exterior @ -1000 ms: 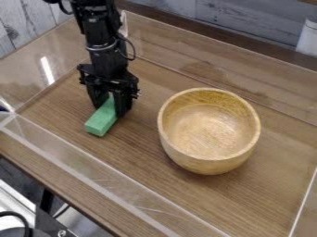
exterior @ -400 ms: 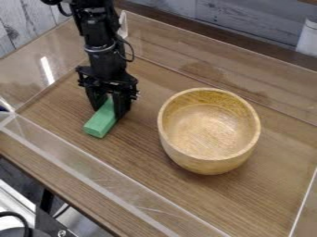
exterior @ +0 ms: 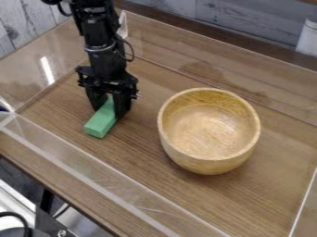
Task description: Remove the green block from inside the brown bowl and put it on the table
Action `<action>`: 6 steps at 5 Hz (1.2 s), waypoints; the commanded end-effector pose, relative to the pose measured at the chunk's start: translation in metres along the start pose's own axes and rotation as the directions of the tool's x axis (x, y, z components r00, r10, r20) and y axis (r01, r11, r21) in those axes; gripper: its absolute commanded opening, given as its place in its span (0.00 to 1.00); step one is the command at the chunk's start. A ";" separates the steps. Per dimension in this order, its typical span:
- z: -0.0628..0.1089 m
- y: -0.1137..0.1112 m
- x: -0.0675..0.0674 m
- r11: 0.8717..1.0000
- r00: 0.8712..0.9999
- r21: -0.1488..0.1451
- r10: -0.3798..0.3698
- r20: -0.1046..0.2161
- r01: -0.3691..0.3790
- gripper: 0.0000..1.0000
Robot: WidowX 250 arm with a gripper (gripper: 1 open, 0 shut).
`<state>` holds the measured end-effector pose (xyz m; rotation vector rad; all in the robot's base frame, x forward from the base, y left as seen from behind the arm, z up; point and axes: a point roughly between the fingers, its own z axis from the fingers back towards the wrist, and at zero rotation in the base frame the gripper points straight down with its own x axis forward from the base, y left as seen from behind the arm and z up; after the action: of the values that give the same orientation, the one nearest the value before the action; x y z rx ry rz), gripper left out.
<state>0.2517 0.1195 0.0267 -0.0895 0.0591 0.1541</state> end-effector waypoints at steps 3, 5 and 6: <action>0.010 0.004 0.004 1.000 0.999 0.003 0.031 0.021 -0.031 1.00; 0.049 -0.007 0.005 1.000 0.996 -0.012 0.027 0.082 -0.026 1.00; 0.079 -0.019 0.007 1.000 0.992 -0.014 0.010 0.123 -0.009 1.00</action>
<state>0.2596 0.1070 0.0903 -0.1131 -0.0099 0.1766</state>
